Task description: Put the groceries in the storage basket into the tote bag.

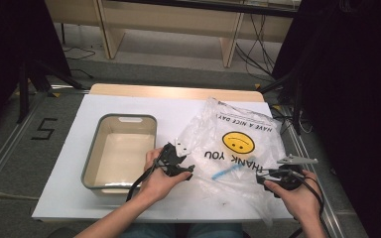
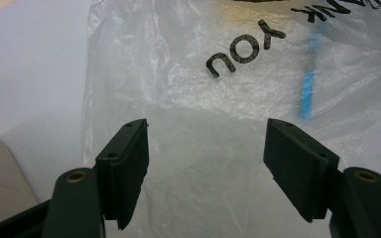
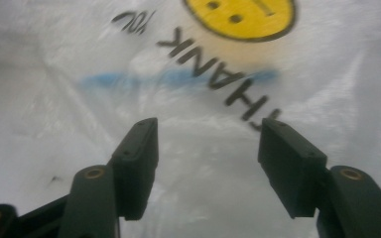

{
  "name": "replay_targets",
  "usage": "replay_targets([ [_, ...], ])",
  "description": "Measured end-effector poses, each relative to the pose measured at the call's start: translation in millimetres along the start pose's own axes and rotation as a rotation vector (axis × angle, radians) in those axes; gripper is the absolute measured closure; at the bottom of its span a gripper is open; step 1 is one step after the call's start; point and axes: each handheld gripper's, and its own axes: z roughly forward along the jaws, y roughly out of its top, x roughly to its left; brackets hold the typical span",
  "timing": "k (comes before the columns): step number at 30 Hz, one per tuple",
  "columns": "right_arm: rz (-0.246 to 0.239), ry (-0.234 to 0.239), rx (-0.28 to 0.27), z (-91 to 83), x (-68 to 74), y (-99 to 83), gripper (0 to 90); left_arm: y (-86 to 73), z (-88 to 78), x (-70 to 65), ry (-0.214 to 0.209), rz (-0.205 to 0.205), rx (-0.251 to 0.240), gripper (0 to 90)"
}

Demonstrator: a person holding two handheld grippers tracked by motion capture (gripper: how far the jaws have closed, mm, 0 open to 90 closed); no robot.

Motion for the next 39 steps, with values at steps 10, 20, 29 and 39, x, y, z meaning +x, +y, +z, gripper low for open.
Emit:
replay_targets([
  [10,-0.141,0.066,0.131,28.0,18.3,-7.7,30.4,0.0,0.5,-0.4,0.0,-0.001,0.002,34.1],
  [20,-0.223,0.086,0.251,43.4,27.1,-15.8,36.2,-0.4,1.3,-1.3,-0.003,-0.003,0.0,34.3],
  [29,-0.248,0.071,0.27,43.9,27.5,-17.6,57.0,-0.2,0.7,-1.4,-0.003,0.0,0.002,34.3],
  [39,-0.263,0.082,0.265,41.7,25.2,-18.5,85.0,-0.3,1.3,-1.8,-0.005,-0.003,0.0,34.2],
])
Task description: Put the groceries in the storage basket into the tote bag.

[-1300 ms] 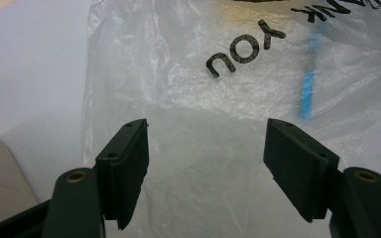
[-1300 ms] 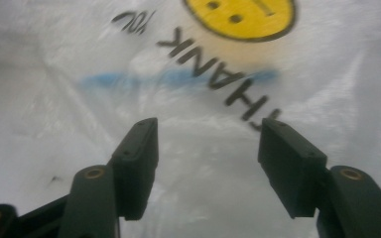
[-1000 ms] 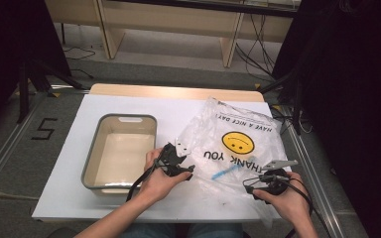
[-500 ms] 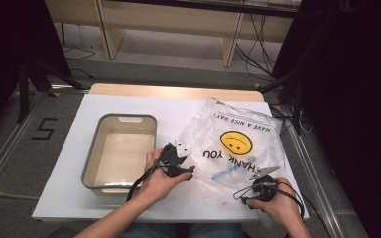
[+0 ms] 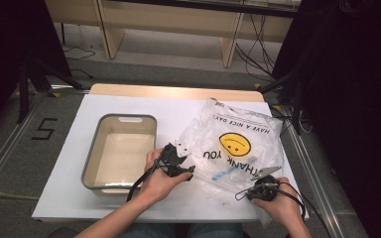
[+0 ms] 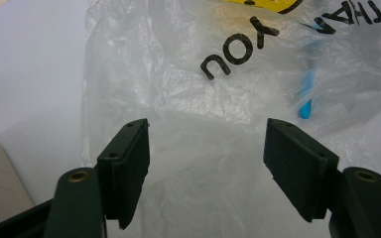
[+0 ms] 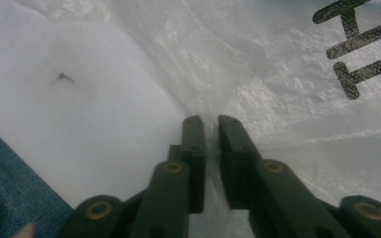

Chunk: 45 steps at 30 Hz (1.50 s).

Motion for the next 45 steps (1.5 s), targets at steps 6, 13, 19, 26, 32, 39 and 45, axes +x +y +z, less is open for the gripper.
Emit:
replay_targets([
  [6,-0.02,-0.007,0.017,-2.5,-2.8,-1.9,89.4,0.0,0.1,0.1,0.0,0.004,0.001,34.3],
  [13,-0.003,-0.051,0.021,-9.1,-16.7,-10.7,89.5,-0.4,0.9,-2.6,0.003,0.028,0.018,34.2],
  [19,0.032,-0.089,0.007,-13.5,-27.8,-17.2,89.5,-2.0,4.2,-6.8,-0.003,0.041,0.056,32.4],
  [26,0.056,-0.133,-0.01,-13.8,-36.1,-21.3,89.5,-8.2,10.2,-11.1,-0.038,0.066,0.173,31.1],
  [32,0.071,-0.181,-0.046,-13.4,-40.7,-20.9,89.7,-10.6,11.3,-16.8,-0.071,0.079,0.213,32.8],
  [39,0.081,-0.216,-0.087,-12.4,-43.4,-18.7,90.0,-10.2,7.3,-18.2,-0.106,0.068,0.21,32.7],
  [45,0.075,-0.197,-0.089,-9.4,-41.4,-16.3,89.6,-9.0,4.9,-17.8,-0.103,0.057,0.184,32.4],
])
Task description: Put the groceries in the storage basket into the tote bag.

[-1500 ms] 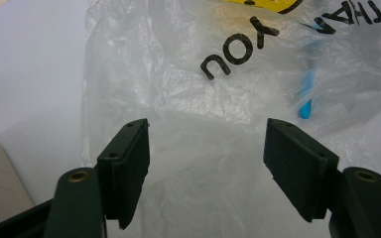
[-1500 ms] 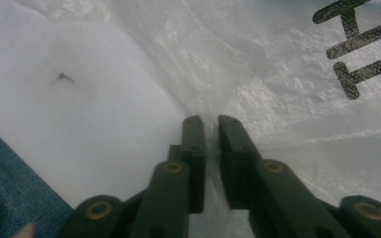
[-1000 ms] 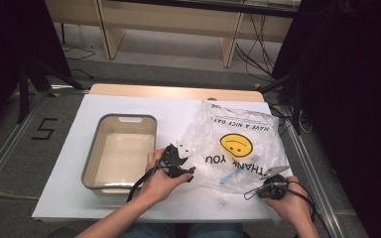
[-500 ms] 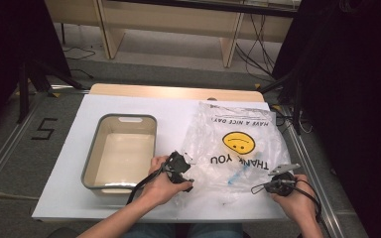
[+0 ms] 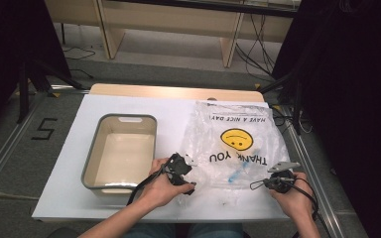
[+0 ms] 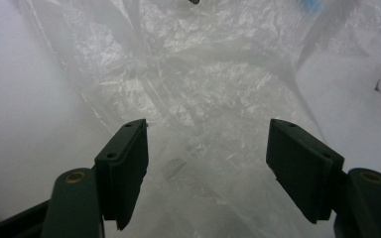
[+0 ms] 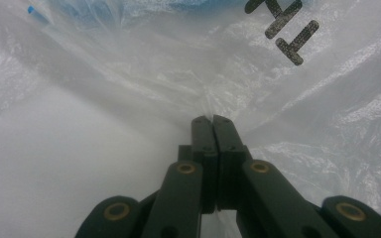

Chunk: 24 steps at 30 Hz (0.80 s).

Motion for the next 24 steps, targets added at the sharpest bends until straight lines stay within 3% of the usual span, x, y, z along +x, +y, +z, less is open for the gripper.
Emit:
replay_targets([
  [5,0.075,0.009,-0.059,-12.8,-0.2,1.3,77.5,1.1,-3.9,1.2,0.008,-0.015,-0.041,32.0],
  [9,0.14,0.024,-0.155,-26.6,0.9,6.0,65.6,1.0,-4.7,1.5,0.015,-0.015,-0.046,31.3],
  [18,0.15,0.068,-0.303,-37.6,2.6,13.0,47.2,-0.3,-4.7,1.8,0.017,-0.018,-0.052,31.0],
  [24,0.191,0.096,-0.385,-44.0,7.4,19.9,39.1,-0.8,-4.6,2.1,0.02,-0.016,-0.05,30.9],
])
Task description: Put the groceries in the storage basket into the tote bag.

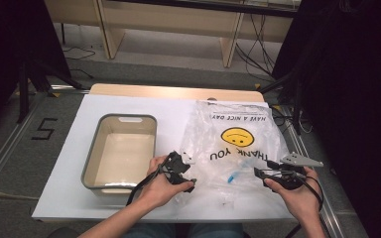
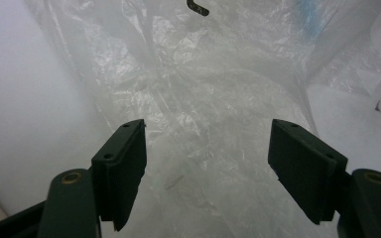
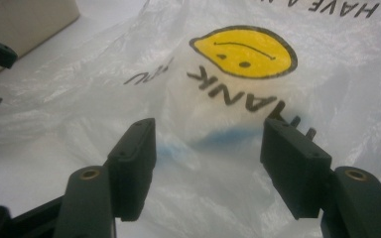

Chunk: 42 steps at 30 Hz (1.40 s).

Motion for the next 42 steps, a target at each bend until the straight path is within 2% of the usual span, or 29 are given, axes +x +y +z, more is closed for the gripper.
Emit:
replay_targets([
  [2,-0.001,-0.01,-0.011,-0.4,0.4,1.0,37.7,-0.3,-0.2,0.0,0.002,-0.001,0.0,30.8],
  [7,0.048,-0.067,-0.037,-5.4,-5.0,1.1,37.5,-0.7,-0.9,0.2,0.002,0.001,-0.002,30.7],
  [11,0.089,-0.099,-0.013,-6.6,-12.6,-4.8,37.6,-1.8,0.0,-0.6,0.003,0.001,0.002,30.5],
  [17,0.099,-0.105,0.064,-2.5,-18.1,-15.4,36.1,-3.1,0.6,-0.9,0.001,0.002,0.005,30.4],
  [20,0.098,-0.116,0.086,-3.5,-20.9,-19.6,35.6,-3.6,0.4,-0.8,0.001,-0.002,0.005,30.3],
  [30,0.119,-0.138,0.05,-14.9,-25.8,-17.3,35.4,-6.2,3.2,-1.2,-0.004,0.004,0.022,30.1],
  [36,0.156,-0.161,0.052,-17.8,-30.3,-18.8,35.6,-6.9,3.4,-1.2,-0.008,0.0,0.023,30.0],
  [42,0.169,-0.181,0.057,-22.3,-36.4,-20.3,35.6,-6.8,2.4,-0.7,-0.013,0.002,0.022,30.0],
])
